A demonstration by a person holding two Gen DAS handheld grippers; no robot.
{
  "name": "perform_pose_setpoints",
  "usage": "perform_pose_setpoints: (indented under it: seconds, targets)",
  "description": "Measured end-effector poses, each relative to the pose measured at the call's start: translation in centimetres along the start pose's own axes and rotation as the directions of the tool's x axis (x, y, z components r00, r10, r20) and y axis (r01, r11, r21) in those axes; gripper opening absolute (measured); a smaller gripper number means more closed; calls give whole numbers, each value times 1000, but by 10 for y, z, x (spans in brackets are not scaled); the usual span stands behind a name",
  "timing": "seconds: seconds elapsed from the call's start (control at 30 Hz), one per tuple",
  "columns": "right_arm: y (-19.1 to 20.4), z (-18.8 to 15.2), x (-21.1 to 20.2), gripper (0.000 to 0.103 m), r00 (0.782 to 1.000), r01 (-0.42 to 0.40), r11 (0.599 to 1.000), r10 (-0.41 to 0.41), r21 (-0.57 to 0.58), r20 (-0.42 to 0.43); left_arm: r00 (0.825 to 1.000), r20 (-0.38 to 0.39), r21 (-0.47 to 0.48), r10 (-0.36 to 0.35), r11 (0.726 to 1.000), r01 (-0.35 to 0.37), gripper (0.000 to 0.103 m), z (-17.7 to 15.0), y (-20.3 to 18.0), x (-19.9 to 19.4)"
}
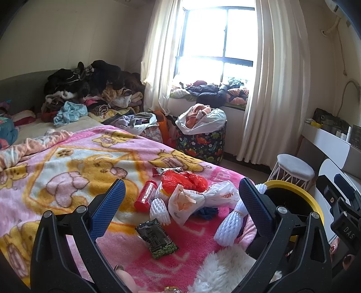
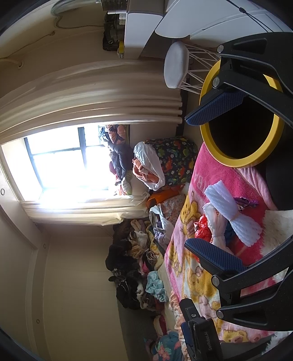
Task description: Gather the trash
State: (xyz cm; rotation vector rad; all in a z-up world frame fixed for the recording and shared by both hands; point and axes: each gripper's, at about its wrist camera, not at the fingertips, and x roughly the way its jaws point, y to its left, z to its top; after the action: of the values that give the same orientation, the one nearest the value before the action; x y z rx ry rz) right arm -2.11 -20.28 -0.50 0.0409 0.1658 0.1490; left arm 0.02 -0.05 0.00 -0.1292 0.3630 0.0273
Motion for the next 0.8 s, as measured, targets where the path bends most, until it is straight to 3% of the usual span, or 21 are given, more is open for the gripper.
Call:
perform_pose_setpoints:
  seconds: [0.43,0.8]
  targets:
    - [-2,1,-1,97,1000,-3,1000,3,-3,-8,1000,2,0,2,1000,-2,92,0,0,0]
    - [9,-1,13,97,997,-48,999,47,-24,-67,1000,-4,-15,20,1000,-20,92,1,13,6]
